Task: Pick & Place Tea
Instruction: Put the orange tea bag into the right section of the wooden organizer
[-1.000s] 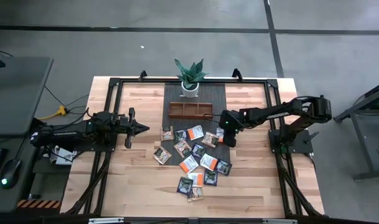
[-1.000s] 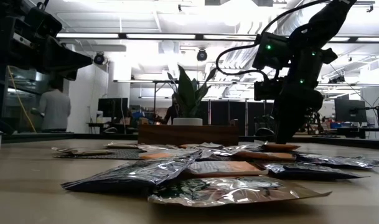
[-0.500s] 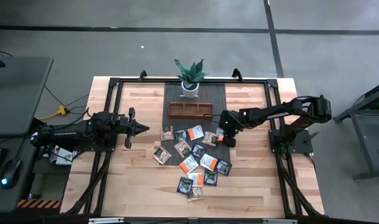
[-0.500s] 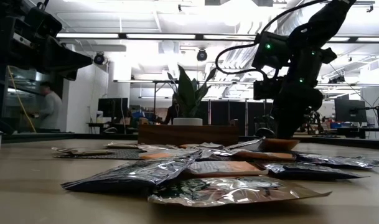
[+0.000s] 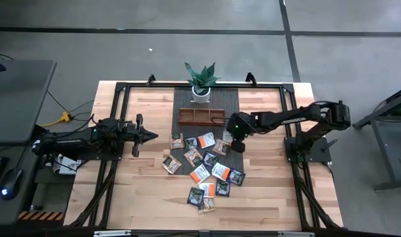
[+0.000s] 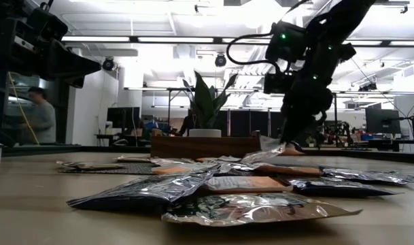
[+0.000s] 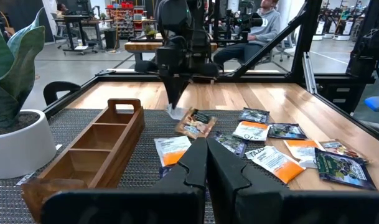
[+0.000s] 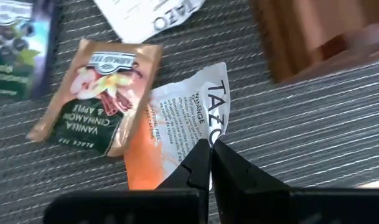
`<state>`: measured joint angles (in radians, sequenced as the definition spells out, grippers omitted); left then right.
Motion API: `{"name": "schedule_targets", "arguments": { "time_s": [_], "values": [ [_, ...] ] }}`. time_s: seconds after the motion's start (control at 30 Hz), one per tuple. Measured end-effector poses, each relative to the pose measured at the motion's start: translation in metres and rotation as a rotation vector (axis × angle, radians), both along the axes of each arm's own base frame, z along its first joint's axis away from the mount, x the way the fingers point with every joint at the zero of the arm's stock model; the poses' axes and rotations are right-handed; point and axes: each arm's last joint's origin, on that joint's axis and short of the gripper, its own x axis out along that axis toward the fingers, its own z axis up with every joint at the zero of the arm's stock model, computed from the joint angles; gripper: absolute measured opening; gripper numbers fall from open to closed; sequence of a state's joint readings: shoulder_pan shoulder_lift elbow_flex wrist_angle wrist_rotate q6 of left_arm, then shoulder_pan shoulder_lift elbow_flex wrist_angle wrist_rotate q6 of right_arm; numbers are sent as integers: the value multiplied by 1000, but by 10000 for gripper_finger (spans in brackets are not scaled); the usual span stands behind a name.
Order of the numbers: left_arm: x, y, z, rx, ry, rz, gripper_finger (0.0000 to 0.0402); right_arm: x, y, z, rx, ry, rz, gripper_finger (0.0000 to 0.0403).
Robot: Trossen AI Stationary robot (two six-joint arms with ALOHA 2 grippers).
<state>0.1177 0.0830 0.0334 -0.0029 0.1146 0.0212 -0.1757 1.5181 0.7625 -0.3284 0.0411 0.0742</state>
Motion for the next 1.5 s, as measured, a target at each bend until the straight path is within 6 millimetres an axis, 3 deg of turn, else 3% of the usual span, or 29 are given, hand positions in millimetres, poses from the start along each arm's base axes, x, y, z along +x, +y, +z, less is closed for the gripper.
{"name": "schedule_targets", "arguments": {
  "time_s": [0.43,1.03,1.37,1.5],
  "values": [
    [0,0,0,0,0,0,1,13,-9,25,-270,17,-24,1],
    [0,0,0,0,0,0,1,35,8,53,-668,-78,-37,0],
    [0,0,0,0,0,1,1,43,2,62,-755,-152,-18,0],
    [0,0,0,0,0,1,1,44,-2,51,-777,-162,-3,0]
  ]
}}
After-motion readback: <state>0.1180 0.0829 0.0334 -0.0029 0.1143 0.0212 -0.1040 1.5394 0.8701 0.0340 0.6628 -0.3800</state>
